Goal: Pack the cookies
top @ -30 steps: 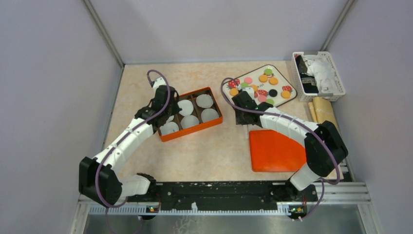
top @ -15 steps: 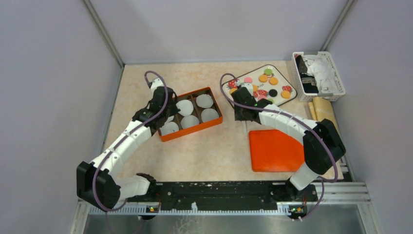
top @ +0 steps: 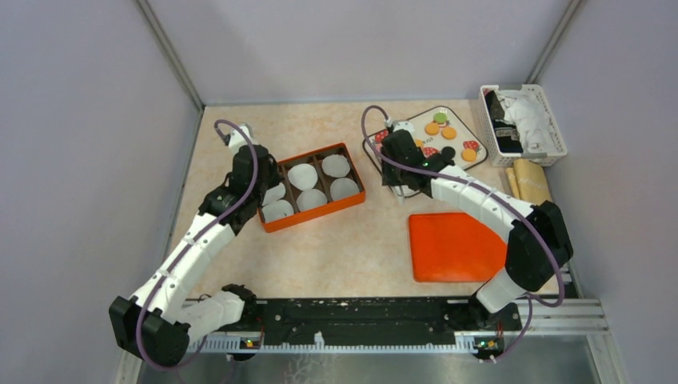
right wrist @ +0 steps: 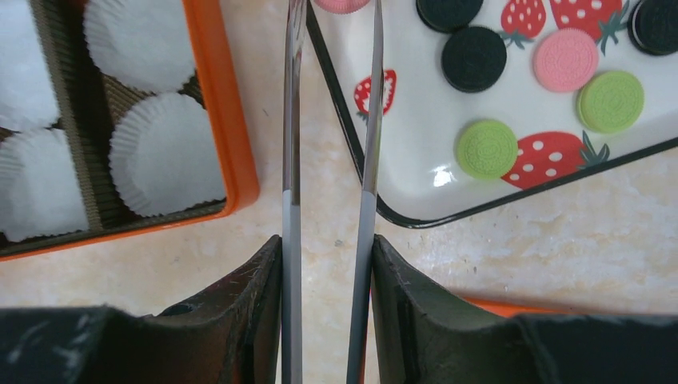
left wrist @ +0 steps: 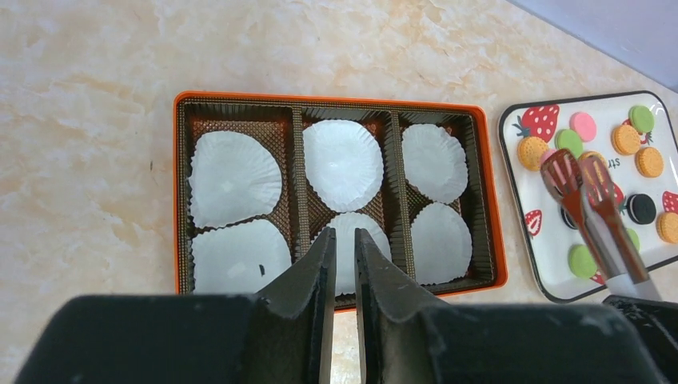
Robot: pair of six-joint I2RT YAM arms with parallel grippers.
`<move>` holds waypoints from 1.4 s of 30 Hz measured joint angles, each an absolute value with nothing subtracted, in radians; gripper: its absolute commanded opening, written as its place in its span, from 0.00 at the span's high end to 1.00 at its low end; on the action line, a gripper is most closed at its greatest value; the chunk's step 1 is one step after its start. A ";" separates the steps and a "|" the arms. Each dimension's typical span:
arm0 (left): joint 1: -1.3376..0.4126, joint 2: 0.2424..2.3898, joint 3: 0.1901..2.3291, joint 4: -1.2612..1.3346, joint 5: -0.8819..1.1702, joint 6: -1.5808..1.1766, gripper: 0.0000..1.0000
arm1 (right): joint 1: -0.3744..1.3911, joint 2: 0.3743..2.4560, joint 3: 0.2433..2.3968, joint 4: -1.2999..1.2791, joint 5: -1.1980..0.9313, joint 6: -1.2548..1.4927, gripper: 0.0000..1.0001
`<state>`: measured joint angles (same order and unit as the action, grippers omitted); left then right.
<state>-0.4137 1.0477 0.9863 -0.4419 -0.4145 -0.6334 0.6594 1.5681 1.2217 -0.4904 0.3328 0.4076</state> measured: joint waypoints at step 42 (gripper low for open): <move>-0.413 1.057 0.976 -0.449 -0.439 -0.628 0.71 | 0.860 1.789 1.513 -0.541 0.287 0.342 0.56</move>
<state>-0.4129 1.0569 0.9756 -0.4492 -0.4389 -0.6281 0.8600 1.7893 1.5131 -0.5407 0.2867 0.3416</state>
